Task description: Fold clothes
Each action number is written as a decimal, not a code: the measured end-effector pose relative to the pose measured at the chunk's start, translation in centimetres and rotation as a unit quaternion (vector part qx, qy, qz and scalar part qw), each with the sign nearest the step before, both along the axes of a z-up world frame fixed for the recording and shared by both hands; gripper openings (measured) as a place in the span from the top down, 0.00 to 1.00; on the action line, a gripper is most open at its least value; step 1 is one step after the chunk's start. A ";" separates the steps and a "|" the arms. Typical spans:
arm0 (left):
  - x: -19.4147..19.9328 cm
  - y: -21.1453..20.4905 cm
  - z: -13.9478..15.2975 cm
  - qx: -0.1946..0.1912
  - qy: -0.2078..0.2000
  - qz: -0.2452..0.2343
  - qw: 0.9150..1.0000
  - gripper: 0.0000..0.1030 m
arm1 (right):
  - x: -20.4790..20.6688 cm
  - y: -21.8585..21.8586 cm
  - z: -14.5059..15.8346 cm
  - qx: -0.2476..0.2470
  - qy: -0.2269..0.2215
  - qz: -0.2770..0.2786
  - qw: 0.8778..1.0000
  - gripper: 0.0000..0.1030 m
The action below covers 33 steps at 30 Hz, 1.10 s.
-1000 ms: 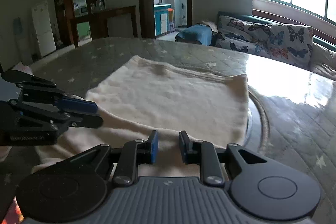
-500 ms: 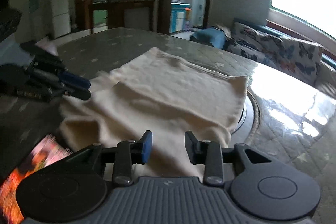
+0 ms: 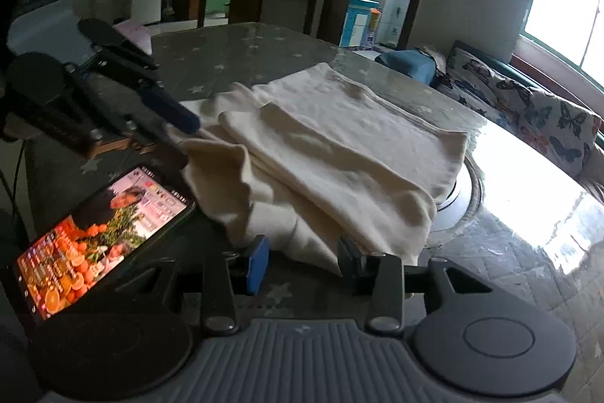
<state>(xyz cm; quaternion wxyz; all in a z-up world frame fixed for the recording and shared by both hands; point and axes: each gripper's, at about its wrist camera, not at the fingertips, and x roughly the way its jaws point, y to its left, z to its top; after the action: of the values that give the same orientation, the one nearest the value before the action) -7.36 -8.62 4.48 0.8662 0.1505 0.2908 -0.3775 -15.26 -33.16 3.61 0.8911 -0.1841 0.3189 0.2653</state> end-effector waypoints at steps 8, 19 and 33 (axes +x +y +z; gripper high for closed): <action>1.9 0.7 1.6 -0.027 -0.012 0.040 0.999 0.95 | -0.8 1.4 -1.2 -0.054 -0.039 0.049 0.997 0.48; 3.8 1.4 1.9 -0.041 0.000 0.044 0.998 0.92 | 2.8 2.2 -0.7 0.015 -0.036 0.023 0.999 0.88; -0.7 3.0 0.3 0.025 -0.054 0.020 0.998 0.50 | 5.8 1.3 2.1 0.071 -0.031 -0.014 0.997 0.90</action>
<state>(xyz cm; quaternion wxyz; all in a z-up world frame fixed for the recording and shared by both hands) -8.01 -5.62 4.79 0.8839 0.1869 0.2557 -0.3440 -9.46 -31.83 5.69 0.9149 -0.1237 0.2738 0.2696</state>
